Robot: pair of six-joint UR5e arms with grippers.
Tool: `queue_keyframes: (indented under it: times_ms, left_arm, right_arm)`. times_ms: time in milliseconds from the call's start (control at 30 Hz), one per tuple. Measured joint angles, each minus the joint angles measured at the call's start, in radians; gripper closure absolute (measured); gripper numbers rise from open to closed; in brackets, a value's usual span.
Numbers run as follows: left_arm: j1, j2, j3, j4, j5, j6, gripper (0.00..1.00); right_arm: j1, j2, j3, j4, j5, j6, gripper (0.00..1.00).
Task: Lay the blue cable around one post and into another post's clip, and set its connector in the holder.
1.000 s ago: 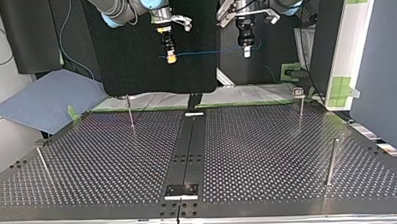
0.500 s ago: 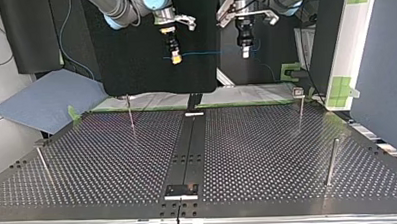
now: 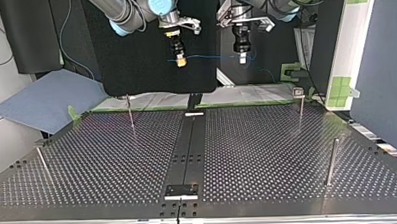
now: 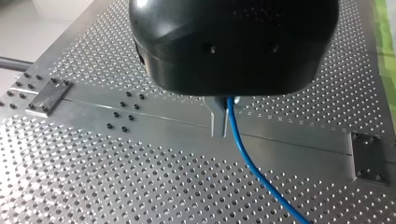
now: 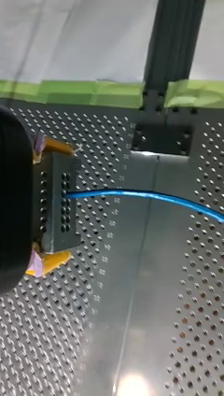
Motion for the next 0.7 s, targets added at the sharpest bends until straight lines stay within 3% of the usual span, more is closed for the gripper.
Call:
queue_keyframes:
  times_ms: [300, 700]
  left_arm:
    - [0.023, -0.012, 0.0, 0.02, 0.042, -0.056, 1.0]
    - [0.039, -0.03, 0.0, 0.031, 0.048, -0.062, 1.0]
  right_arm:
    - [-0.007, -0.001, 0.0, 0.004, 0.057, 0.051, 1.0]
    - [-0.012, -0.002, 0.0, -0.002, 0.066, 0.051, 1.0]
